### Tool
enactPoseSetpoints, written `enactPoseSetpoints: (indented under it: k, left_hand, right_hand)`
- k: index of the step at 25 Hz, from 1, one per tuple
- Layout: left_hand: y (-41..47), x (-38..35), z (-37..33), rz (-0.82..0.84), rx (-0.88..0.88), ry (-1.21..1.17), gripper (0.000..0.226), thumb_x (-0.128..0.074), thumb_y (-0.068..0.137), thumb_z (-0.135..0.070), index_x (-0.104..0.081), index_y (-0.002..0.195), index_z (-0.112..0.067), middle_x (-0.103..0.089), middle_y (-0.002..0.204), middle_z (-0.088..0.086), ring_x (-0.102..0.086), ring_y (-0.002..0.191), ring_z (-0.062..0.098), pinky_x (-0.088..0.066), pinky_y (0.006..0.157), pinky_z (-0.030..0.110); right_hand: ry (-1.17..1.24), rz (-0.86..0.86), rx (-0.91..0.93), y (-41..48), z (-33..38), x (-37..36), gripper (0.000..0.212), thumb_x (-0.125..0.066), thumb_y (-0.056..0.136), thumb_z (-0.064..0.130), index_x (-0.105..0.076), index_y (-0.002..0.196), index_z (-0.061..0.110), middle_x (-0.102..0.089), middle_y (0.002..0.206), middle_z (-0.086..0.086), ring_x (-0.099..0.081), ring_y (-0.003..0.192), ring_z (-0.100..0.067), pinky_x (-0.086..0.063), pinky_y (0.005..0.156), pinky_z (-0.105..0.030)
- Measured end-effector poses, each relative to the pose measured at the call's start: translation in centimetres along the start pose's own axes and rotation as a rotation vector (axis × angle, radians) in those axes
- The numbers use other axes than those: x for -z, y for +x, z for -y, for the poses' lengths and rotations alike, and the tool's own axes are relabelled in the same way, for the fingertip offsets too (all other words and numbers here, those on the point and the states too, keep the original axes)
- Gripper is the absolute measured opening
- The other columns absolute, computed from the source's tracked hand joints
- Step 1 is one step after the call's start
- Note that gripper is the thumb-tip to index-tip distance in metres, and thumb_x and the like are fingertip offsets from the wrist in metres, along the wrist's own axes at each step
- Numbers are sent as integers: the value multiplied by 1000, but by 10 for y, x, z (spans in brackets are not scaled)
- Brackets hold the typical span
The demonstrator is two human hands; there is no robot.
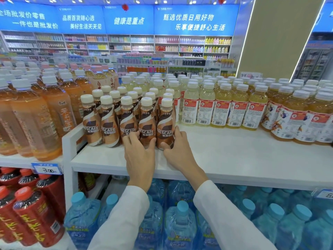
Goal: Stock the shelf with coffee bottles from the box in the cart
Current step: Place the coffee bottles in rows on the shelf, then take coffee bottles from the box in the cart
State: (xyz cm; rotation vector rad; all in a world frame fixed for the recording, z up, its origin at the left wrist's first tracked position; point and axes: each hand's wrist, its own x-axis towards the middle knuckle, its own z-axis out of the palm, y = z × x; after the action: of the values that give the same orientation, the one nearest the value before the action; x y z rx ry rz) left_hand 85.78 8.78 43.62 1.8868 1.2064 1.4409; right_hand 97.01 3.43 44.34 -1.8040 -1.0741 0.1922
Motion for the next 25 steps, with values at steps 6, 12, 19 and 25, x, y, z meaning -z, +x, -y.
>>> enactPoseSetpoints:
  k: [6, 12, 19, 25]
  left_hand:
    - [1, 0, -1, 1, 6, -15, 47, -75, 88, -39, -49, 123, -20, -51, 120, 2, -57, 105, 23, -49, 82, 36]
    - [-5, 14, -6, 78, 18, -8, 55, -77, 88, -32, -49, 131, -14, -54, 124, 6, -56, 110, 25, -46, 94, 38]
    - [-64, 64, 17, 61, -11, 8, 41, -70, 93, -38, -57, 128, -23, -57, 120, -9, -54, 112, 11, -38, 91, 14]
    - [-164, 153, 83, -26, 177, 140, 38, -64, 96, -45, -61, 129, -28, -61, 123, -21, -55, 118, 1, -43, 101, 23]
  right_hand:
    - [31, 11, -2, 1, 0, -1, 66, -67, 91, 27, -33, 147, 23, -41, 122, 1, -51, 94, -7, -44, 92, -30]
    - [35, 32, -10, -17, 7, 14, 57, -70, 90, 36, -45, 138, 19, -51, 121, -6, -58, 108, -21, -50, 97, -40]
    - [62, 90, 157, -93, 7, 19, 51, -62, 97, 38, -46, 144, 25, -49, 140, 11, -47, 128, -5, -38, 107, -25]
    - [267, 264, 232, -186, 3, -18, 32, -65, 92, 42, -61, 124, 39, -58, 124, 32, -53, 119, 9, -40, 97, -15]
